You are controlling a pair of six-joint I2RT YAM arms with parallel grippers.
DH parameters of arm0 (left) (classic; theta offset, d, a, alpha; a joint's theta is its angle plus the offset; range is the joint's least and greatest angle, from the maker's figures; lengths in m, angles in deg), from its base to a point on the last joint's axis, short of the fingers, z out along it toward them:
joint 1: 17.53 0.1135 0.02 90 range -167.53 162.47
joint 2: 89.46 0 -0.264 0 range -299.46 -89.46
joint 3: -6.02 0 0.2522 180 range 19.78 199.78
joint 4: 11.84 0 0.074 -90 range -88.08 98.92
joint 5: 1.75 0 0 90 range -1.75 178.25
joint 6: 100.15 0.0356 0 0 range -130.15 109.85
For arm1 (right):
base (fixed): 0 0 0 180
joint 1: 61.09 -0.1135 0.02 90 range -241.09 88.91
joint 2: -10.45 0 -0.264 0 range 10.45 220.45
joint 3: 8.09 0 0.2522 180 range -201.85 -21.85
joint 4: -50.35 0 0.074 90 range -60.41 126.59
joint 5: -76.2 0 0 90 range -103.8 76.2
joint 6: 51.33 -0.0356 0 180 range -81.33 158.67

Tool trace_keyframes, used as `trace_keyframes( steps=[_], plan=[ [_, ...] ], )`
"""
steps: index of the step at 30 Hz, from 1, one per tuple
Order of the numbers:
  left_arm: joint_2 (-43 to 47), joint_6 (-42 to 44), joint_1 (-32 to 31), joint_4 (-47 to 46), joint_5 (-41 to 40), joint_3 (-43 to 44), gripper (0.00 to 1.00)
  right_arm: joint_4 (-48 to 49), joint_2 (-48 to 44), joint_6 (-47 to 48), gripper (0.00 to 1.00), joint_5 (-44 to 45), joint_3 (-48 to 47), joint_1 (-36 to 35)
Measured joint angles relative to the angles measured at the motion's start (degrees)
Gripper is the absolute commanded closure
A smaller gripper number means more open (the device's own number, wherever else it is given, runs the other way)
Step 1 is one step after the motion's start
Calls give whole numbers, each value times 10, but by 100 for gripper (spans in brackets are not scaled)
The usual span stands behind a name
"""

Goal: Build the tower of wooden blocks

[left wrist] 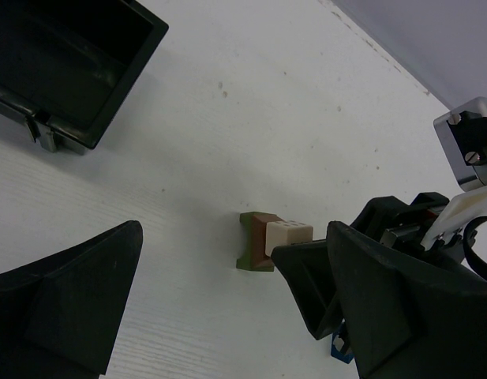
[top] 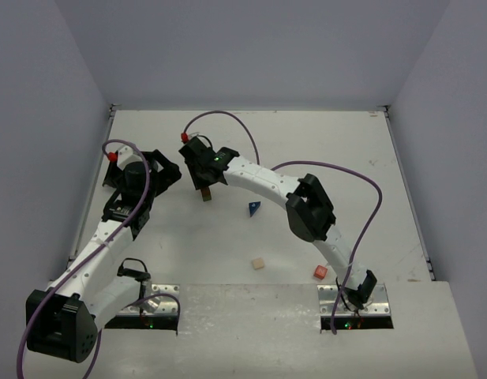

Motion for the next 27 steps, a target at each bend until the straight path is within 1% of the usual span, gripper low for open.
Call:
trace_keyframes(
  steps=[6, 27],
  plan=[
    [0, 0, 0, 0, 0, 0, 0, -1, 13, 2, 66, 1, -7, 0],
    [1, 0, 0, 0, 0, 0, 0, -1, 13, 2, 61, 4, -7, 0]
  ],
)
